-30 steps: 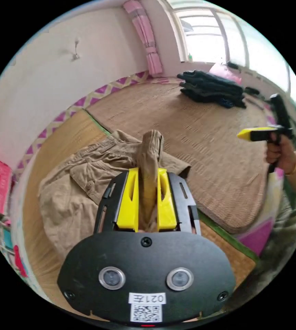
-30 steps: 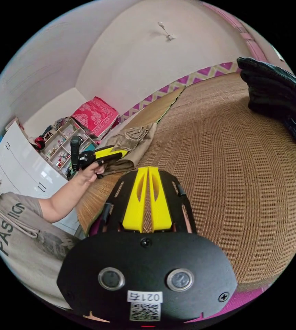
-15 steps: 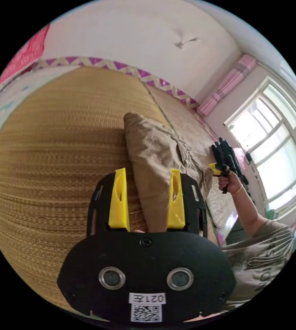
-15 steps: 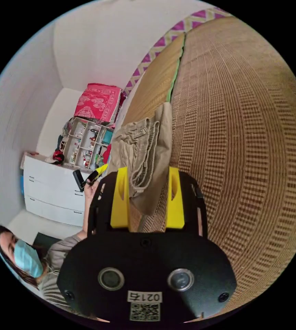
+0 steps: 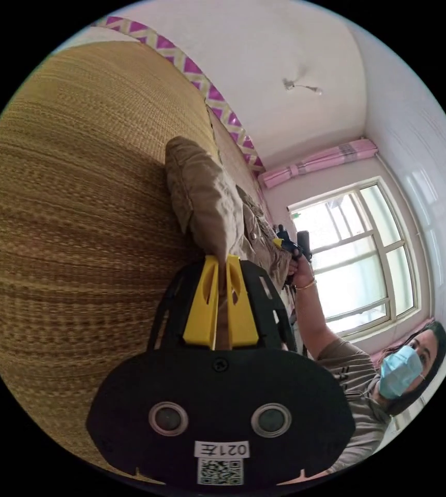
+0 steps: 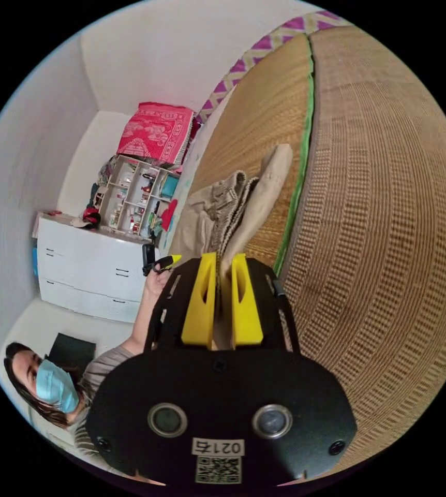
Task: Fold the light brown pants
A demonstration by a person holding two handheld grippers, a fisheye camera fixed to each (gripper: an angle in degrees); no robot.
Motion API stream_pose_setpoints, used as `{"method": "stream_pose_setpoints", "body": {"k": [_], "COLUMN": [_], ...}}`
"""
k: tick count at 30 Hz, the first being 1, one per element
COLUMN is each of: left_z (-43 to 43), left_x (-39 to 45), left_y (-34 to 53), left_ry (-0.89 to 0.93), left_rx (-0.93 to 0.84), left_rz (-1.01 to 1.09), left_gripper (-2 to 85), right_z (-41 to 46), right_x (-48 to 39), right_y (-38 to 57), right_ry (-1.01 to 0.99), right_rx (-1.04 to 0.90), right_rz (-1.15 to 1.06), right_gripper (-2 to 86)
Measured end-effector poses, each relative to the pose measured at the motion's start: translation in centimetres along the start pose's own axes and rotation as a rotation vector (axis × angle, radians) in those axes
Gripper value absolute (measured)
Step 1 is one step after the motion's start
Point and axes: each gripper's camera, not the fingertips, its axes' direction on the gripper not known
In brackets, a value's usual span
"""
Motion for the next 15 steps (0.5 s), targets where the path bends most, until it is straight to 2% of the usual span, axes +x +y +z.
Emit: {"method": "stream_pose_setpoints", "body": {"k": [6, 8, 11, 13, 15], "left_z": [-16.6, -24.5, -31.8, -33.6, -34.1], "left_x": [0.3, 0.0, -2.1, -5.6, -10.9], "left_y": [2.1, 3.8, 7.5, 9.7, 11.9], "left_ry": [-0.055, -0.098, -0.178, -0.290, -0.312], "left_rx": [0.235, 0.377, 0.581, 0.610, 0.541], "left_rz": [-0.022, -0.023, -0.028, -0.122, -0.251], "left_gripper": [-0.8, -0.5, 0.8, 4.0, 8.0], "right_z": [5.6, 10.6, 16.4, 18.2, 19.4], "right_x": [-15.0, -20.8, -27.4, -29.8, -31.1], "right_y": [-9.1, -13.6, -17.9, -18.5, -17.6], "right_ry": [0.054, 0.002, -0.031, 0.030, 0.091], "right_rx": [-0.025, -0.042, -0.004, 0.055, 0.073], "right_rz": [-0.183, -0.248, -0.347, -0.357, -0.363], "right_gripper": [4.7, 5.0, 6.1, 6.9, 7.3]}}
